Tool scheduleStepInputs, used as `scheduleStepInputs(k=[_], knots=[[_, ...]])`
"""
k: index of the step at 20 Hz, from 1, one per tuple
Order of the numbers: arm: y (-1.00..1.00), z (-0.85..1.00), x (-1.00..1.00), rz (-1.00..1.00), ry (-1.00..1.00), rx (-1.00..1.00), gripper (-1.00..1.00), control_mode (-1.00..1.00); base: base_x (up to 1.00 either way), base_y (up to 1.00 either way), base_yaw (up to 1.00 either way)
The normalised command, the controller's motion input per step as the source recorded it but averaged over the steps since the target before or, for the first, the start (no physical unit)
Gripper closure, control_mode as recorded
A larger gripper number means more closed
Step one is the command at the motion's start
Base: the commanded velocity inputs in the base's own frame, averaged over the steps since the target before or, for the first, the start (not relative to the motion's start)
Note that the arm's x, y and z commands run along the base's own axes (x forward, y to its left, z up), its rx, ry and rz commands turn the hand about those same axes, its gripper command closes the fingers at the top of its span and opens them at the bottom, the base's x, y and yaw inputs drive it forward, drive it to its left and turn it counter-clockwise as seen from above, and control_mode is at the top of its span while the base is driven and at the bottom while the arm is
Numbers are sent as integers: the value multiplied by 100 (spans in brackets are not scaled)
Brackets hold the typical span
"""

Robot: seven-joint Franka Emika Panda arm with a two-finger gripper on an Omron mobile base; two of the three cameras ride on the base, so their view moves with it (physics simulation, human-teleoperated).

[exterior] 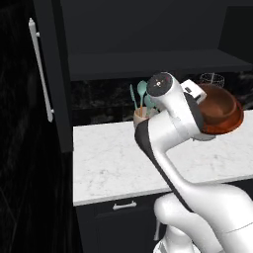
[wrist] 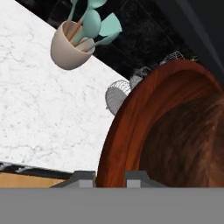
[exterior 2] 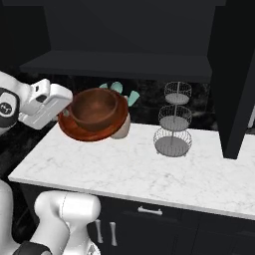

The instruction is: Pick up the bowls on the counter and stack them on top of one another in the open cabinet. Place the smaller bowl on top of the larger bowl.

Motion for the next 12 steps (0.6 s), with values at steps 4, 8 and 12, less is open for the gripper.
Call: scheduleStepInputs(k=[4,8,12], knots=[[0,100,-7,26,-21,-10,100,-100,0,0,0],[-3,95,52,26,-26,-7,100,-100,0,0,0],[-13,60,100,19,-3,-1,100,-100,0,0,0]])
